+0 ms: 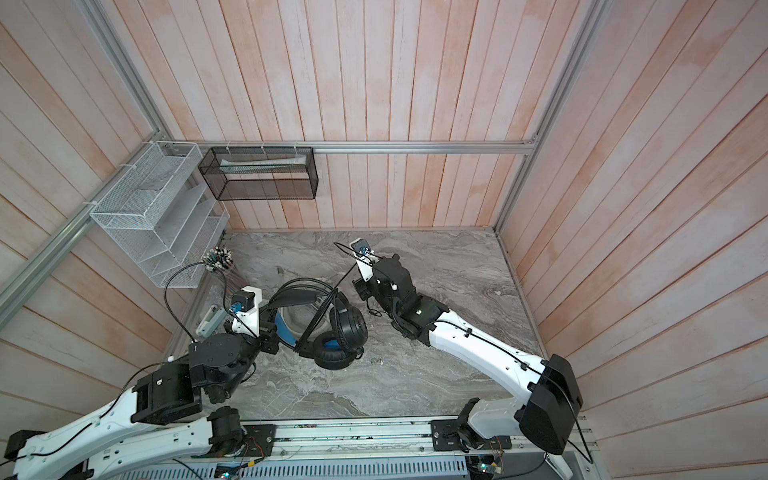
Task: Wrap the headphones
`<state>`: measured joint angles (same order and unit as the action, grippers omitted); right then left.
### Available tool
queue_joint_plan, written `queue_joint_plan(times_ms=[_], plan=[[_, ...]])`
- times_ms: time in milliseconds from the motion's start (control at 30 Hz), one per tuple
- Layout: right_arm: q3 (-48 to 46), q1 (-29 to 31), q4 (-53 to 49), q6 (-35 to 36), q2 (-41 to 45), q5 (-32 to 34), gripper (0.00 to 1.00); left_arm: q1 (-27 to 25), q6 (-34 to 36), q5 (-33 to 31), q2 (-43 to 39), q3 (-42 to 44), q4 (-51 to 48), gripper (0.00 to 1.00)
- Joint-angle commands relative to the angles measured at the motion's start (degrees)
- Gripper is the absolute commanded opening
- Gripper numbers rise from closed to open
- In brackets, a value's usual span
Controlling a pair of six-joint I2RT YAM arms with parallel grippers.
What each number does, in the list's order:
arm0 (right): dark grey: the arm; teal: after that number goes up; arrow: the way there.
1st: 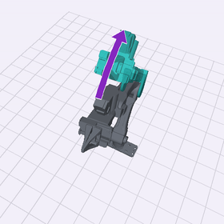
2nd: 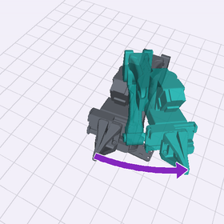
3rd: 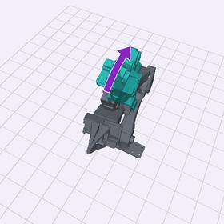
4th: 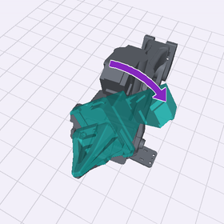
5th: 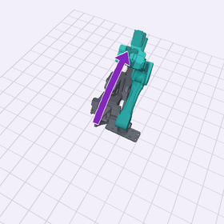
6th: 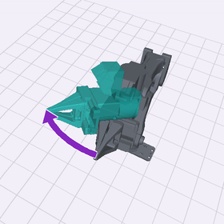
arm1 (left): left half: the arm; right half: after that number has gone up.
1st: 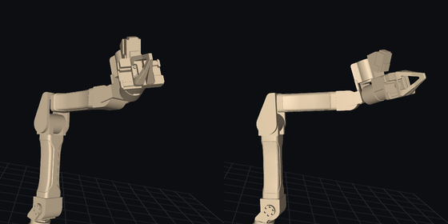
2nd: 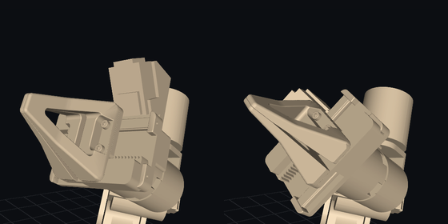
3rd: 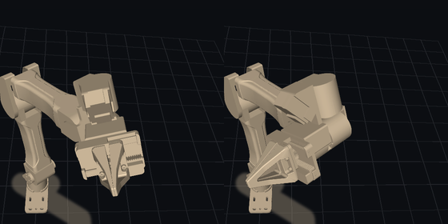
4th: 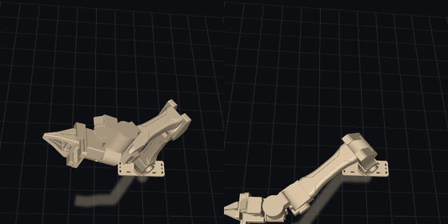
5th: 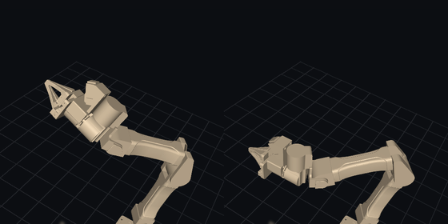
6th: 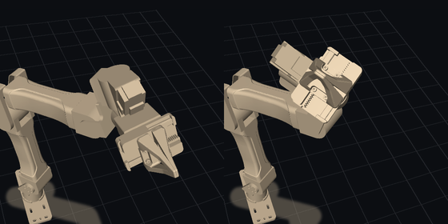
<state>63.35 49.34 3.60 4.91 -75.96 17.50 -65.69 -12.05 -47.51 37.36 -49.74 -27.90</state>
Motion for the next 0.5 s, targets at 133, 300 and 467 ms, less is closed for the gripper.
queue_joint_plan(times_ms=[133,300,467], plan=[[-2.76,-1.7,3.72,-1.86,0.81,-4.05,0.06,-0.31,-6.54,8.39,-0.74,-6.05,8.66,0.0],[-4.5,-1.79,5.79,-3.76,2.19,-7.37,0.09,-0.25,-7.0,11.2,0.36,-7.83,11.5,0.0],[-6.67,-1.73,8.01,-5.2,3.88,-10.59,0.12,-0.3,-7.29,13.45,2.18,-9.8,12.16,0.0]])
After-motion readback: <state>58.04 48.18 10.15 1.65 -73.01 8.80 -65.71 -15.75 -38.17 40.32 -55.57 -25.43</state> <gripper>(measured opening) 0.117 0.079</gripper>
